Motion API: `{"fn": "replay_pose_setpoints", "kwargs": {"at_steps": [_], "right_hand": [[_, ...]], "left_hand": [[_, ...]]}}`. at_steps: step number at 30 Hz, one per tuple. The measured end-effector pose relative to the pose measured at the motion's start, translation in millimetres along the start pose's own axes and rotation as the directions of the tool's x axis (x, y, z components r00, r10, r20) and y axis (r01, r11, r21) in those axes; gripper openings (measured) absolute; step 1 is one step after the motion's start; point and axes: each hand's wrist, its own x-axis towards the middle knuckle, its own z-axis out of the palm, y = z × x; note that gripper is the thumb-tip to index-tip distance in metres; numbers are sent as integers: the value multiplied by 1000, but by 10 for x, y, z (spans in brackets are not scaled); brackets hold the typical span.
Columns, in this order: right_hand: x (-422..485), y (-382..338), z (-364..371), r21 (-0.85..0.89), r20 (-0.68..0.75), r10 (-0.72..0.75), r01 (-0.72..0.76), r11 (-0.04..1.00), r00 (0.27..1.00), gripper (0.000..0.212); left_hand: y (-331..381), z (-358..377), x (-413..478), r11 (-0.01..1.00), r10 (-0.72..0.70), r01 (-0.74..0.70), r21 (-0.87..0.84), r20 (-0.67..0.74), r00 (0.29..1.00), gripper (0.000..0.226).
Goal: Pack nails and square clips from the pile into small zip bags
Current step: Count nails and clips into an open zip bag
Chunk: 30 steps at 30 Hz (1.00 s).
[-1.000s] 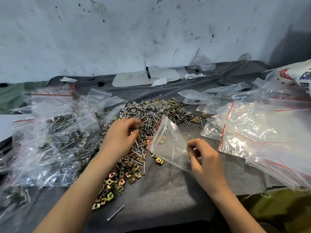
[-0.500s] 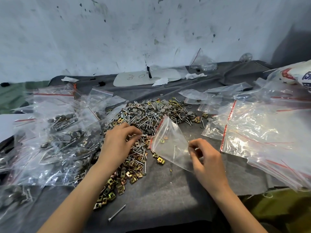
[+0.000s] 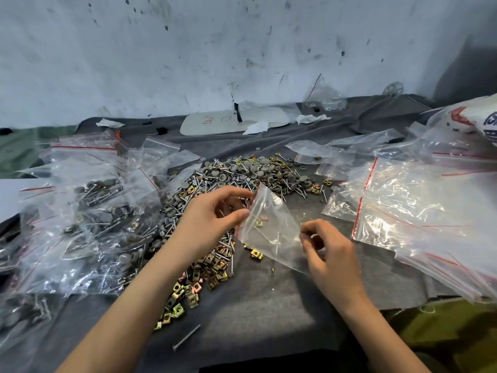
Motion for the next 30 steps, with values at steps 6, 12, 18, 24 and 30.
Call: {"fn": "replay_pose_setpoints", "kwargs": {"at_steps": [6,12,18,24,30], "right_hand": [[1,-15,-5,-5,3,6,-6,1000,1000,16],[2,-36,-17,-8,5,10,-10,1000,1000,13],[0,-44,-28,-16,-6,17,-17,1000,1000,13],[2,-50,-31,-23,-11,14,-15,1000,1000,14],[-2,-54,-31,-30,-8,7,-8,1000,1000,17]], "left_hand": [[-222,-107,16,976,-91,99,196,-50,995,24],[-402,13,-79,787,-227,67,614,186,956,25],[-391,70,-66,805,-138,11,593,170,976,21],[-425,49,-74,877,-8,10,481,-6,1000,16],[-226,76,17,975,-174,130,-180,-261,949,28]]}}
